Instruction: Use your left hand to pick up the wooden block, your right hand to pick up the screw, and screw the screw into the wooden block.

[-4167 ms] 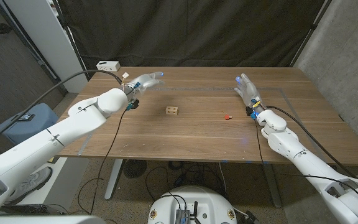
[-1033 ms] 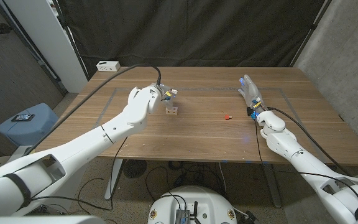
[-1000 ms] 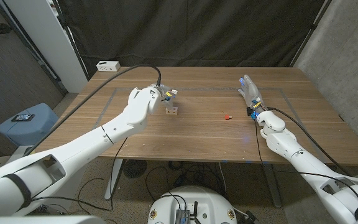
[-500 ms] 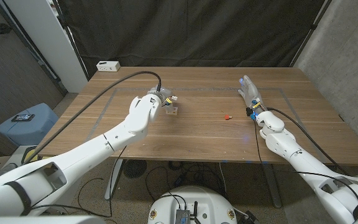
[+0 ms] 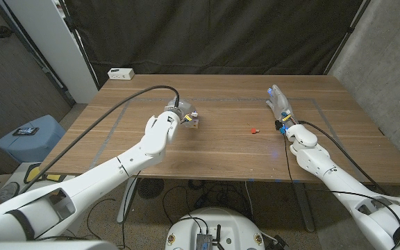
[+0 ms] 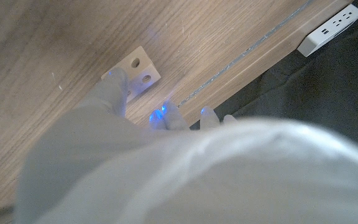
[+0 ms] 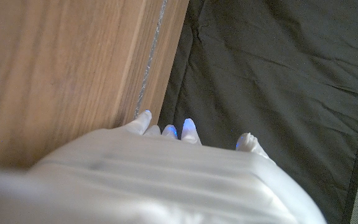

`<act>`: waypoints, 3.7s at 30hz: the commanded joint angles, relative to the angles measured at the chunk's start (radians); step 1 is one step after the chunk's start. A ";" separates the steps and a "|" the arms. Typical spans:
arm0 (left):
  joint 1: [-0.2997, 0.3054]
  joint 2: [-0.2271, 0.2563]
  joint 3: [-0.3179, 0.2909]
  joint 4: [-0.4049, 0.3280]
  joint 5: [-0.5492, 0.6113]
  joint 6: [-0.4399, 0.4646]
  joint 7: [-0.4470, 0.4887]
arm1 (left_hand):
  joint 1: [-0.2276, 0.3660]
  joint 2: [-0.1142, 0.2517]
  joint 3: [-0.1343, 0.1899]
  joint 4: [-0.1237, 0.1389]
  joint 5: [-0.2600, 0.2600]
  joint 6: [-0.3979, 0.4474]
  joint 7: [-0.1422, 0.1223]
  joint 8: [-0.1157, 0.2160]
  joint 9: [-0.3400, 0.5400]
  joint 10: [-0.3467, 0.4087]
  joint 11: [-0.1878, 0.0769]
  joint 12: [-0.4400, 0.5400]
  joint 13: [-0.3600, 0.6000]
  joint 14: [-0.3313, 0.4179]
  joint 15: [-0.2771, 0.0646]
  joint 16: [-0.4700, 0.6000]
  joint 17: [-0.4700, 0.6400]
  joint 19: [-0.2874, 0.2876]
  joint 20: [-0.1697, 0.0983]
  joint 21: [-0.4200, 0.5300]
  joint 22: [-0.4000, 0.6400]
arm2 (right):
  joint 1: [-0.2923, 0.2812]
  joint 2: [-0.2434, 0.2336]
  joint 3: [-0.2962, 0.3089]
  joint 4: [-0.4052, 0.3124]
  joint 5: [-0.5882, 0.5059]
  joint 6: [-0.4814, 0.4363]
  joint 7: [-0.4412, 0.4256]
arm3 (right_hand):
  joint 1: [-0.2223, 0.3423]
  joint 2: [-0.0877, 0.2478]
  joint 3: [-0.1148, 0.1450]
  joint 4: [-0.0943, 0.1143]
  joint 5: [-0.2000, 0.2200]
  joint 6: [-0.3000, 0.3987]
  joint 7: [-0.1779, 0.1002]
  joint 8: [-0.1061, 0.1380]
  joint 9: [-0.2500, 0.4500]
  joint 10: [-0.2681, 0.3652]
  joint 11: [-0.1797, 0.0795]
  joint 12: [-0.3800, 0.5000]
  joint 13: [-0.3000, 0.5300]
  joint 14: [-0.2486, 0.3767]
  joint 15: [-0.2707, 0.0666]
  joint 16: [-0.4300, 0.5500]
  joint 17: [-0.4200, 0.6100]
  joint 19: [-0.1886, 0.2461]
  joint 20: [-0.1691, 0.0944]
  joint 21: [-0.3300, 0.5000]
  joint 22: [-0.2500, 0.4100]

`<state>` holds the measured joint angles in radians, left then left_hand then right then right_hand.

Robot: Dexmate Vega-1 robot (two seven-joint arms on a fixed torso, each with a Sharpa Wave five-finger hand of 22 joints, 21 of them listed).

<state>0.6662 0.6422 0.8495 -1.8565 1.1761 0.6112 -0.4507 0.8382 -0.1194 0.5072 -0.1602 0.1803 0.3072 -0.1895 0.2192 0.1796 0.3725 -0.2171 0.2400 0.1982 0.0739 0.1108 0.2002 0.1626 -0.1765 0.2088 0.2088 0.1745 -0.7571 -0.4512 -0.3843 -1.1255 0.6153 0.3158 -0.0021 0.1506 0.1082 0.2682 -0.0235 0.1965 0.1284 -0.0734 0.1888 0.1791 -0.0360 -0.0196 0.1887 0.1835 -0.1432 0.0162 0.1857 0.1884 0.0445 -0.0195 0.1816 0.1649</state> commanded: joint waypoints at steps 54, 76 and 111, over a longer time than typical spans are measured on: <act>-0.007 -0.025 0.068 0.120 -0.060 0.031 0.215 | 0.091 0.017 -0.056 -0.002 -0.001 0.207 -0.014 0.002 0.005 0.233 -0.003 0.055 0.042 0.194 -0.074 0.000 0.007 0.156 0.004 -0.005 -0.001 | -0.028 -0.009 0.008 -0.014 0.000 -0.007 -0.029 | -0.001 -0.008 0.006 -0.007 0.007 -0.001 -0.005 0.000 0.006 0.000 -0.002 0.004 0.003 -0.011 0.001 0.008 0.002 -0.010 -0.003 0.003 0.003; -0.038 -0.046 0.098 0.151 -0.074 0.033 0.246 | 0.112 0.018 -0.081 0.005 0.001 0.284 0.000 0.003 0.007 0.305 -0.005 0.078 0.070 0.253 -0.094 0.003 0.009 0.191 0.005 -0.011 0.000 | -0.027 -0.016 0.013 -0.001 0.005 -0.003 -0.018 | -0.002 -0.009 0.008 -0.009 0.007 -0.001 -0.007 0.001 0.006 0.002 -0.004 0.004 0.003 -0.010 -0.001 0.009 0.002 -0.009 -0.004 0.004 0.003; -0.032 -0.054 0.082 0.141 -0.101 0.057 0.346 | 0.161 0.022 -0.148 0.009 -0.003 0.539 -0.006 0.032 0.014 0.502 -0.006 0.136 0.147 0.408 -0.202 0.010 0.015 0.337 0.003 -0.005 0.000 | -0.018 -0.016 0.011 0.018 0.007 -0.003 -0.003 | -0.006 -0.009 0.009 -0.010 0.006 -0.002 -0.009 0.001 0.007 0.003 -0.003 0.005 0.003 -0.009 -0.002 0.010 0.002 -0.008 -0.005 0.005 0.003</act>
<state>0.6345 0.5919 0.9486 -1.7023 1.0933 0.6597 -0.1377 0.9894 -0.0997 0.3645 -0.1519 0.1802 0.8375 -0.1958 0.2502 0.1885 0.8648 -0.2209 0.3669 0.3438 0.4752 -0.0481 0.2039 0.1749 0.1524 0.2122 0.2022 0.1725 -0.7826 -0.4687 -0.3721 -1.1164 0.6242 0.3118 -0.0091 0.1474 0.1050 0.2749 -0.0303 0.1965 0.1230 -0.0788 0.1888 0.1837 -0.0322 -0.0234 0.1887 0.1835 -0.1450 0.0141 0.1857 0.1883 0.0356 -0.0213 0.1816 0.1649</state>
